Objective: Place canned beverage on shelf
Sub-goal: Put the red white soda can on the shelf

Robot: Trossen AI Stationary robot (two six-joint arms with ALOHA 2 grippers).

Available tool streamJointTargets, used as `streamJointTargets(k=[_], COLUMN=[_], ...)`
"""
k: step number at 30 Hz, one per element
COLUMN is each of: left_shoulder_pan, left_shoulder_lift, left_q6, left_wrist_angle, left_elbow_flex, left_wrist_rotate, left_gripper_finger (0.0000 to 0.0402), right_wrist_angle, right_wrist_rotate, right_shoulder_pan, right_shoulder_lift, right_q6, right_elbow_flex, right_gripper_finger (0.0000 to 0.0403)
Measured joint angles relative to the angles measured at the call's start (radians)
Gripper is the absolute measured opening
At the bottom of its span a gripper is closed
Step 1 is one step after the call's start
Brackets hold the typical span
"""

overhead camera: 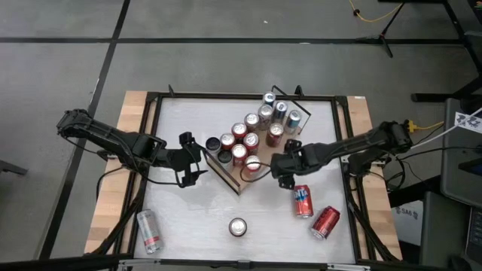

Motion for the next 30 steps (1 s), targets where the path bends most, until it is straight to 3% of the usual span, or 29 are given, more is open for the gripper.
streamJointTargets(k=[4, 30], left_shoulder_pan=[0.0, 0.0], left_shoulder_lift=[0.0, 0.0], left_q6=[0.0, 0.0], left_wrist_angle=[0.0, 0.002], left_elbow_flex=[0.0, 0.0], left_wrist_rotate=[0.0, 0.0], left_gripper_finger=[0.0377, 0.0377], right_wrist_angle=[0.107, 0.203], right_wrist_rotate=[-0.093, -0.08], right_shoulder_pan=[-0.039, -0.266], right_shoulder_lift=[0.0, 0.0], right_q6=[-0.083, -0.311], right_elbow_flex=[-0.029, -0.032], right_gripper_finger=[0.0399, 0.0399])
